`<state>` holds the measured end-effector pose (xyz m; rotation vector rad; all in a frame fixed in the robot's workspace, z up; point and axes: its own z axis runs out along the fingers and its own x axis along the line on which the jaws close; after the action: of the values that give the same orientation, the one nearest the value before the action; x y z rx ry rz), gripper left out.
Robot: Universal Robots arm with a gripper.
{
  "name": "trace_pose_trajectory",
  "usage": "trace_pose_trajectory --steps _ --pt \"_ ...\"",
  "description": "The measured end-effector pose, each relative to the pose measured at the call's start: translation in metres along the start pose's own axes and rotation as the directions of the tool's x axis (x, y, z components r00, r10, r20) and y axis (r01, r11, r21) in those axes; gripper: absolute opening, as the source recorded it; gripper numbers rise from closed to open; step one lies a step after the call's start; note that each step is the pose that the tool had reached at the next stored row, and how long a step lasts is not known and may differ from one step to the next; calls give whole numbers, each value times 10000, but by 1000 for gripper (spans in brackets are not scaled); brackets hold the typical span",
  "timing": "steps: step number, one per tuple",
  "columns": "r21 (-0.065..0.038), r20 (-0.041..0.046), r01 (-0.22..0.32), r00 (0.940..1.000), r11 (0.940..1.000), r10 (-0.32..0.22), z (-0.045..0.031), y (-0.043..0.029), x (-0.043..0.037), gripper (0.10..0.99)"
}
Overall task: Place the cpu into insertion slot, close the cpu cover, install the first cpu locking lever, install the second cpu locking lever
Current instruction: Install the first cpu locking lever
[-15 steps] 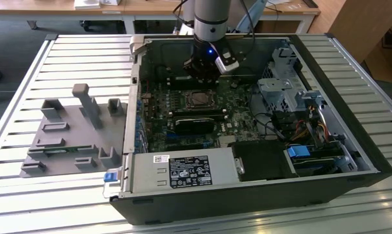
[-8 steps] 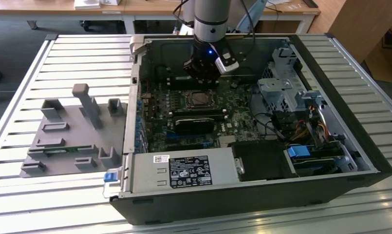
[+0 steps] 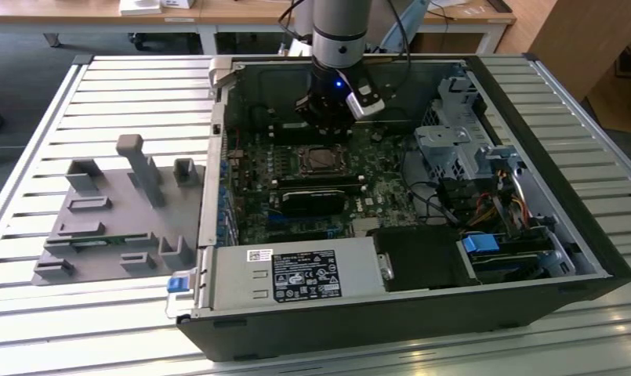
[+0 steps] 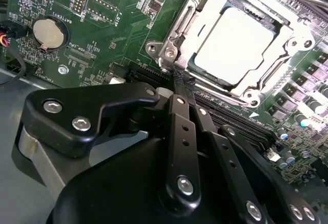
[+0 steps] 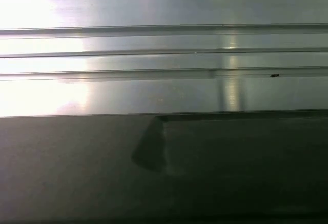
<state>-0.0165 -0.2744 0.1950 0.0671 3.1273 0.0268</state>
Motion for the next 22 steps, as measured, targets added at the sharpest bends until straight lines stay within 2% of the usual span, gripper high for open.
trace_pose_trajectory --steps 4,7,13,22 --pt "-46 11 0 10000 10000 0 -22 5 -3 106" --pt "-43 3 0 10000 10000 0 -57 3 -2 106" --pt "-41 2 0 10000 10000 0 -165 5 -3 106" --pt "-41 1 0 10000 10000 0 -170 -29 -5 106"
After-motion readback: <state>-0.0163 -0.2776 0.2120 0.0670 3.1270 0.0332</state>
